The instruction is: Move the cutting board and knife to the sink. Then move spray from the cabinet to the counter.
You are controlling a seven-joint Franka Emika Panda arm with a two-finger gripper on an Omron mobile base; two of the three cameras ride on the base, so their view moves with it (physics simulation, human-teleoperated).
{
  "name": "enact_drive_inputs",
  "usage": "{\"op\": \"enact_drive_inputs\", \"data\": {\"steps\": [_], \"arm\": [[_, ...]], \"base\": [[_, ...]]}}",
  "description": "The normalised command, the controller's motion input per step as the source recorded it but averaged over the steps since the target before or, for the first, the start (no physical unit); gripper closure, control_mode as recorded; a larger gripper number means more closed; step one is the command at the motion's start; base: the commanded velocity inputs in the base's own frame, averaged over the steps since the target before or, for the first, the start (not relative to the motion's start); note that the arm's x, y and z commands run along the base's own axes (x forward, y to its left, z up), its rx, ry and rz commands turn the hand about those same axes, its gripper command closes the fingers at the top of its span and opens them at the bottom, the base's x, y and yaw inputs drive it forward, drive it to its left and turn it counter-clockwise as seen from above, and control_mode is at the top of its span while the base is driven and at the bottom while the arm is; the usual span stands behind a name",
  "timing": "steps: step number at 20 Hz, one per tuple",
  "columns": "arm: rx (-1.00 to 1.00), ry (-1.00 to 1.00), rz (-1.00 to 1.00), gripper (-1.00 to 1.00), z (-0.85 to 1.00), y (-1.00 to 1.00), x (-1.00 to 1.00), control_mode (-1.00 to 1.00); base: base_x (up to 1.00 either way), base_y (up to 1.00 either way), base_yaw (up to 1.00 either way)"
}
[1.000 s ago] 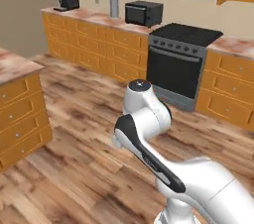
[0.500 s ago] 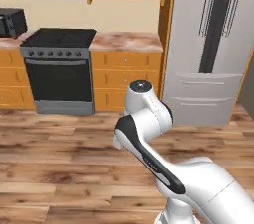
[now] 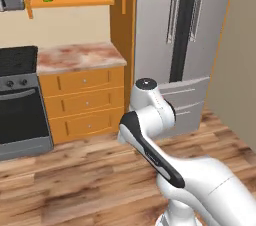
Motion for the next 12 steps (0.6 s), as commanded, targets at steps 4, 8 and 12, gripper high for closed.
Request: {"op": "enact_drive_inputs", "data": {"steps": [4,8,12], "arm": [[0.0,0.0,0.0,-1.0,0.0,0.0,0.0,1.0],[0.0,0.0,0.0,-1.0,0.0,0.0,0.0,1.0],[0.0,0.0,0.0,-1.0,0.0,0.0,0.0,1.0]], "base": [[1.0,0.94,-0.45],[1.0,0.99,-0.47],[1.0,0.86,-0.44]]}}
